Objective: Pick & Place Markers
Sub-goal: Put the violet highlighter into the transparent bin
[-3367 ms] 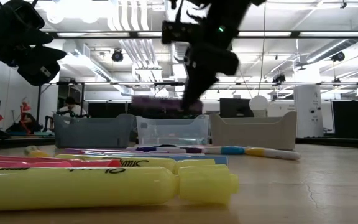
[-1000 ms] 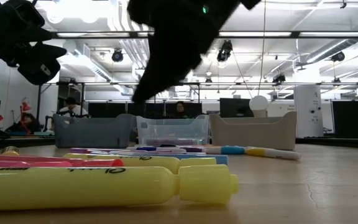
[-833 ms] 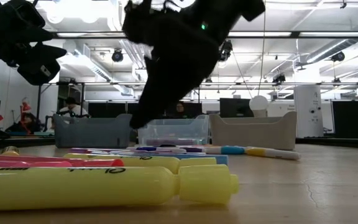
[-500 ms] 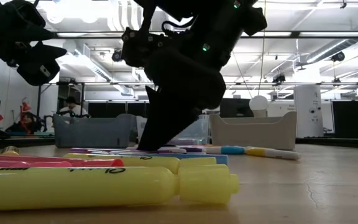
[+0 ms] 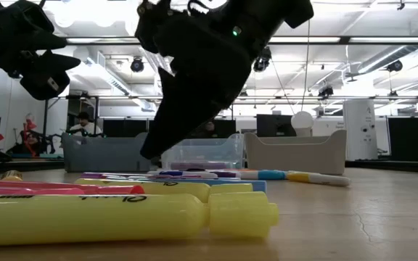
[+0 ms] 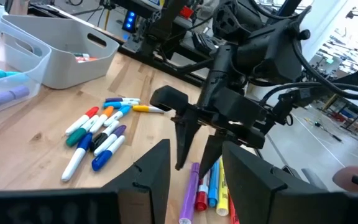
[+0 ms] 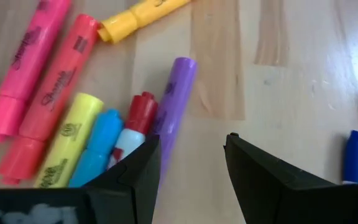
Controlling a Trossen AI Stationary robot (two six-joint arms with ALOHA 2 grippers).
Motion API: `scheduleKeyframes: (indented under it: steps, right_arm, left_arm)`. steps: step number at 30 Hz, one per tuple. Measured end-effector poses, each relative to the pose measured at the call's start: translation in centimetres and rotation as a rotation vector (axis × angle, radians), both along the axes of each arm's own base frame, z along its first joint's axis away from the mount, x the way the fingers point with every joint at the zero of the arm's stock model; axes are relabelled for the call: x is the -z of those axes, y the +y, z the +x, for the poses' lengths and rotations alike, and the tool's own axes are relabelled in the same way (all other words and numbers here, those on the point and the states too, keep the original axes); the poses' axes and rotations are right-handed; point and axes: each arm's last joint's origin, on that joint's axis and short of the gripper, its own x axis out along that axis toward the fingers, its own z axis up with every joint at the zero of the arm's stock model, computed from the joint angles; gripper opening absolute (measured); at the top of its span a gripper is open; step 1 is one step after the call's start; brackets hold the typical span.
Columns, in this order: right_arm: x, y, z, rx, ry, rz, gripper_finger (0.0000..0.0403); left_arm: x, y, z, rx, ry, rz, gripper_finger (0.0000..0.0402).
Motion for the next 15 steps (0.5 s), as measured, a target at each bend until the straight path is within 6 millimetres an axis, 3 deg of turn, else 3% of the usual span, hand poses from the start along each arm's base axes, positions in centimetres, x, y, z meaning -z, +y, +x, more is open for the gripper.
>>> scheduleKeyframes:
  steps: [15]
  right_arm:
    - [0.2, 1.3, -0.5, -0.017, 0.005, 0.016, 0.0171]
  left_arm:
    - [0.0, 0.0, 0.0, 0.000, 0.001, -0.007, 0.0140]
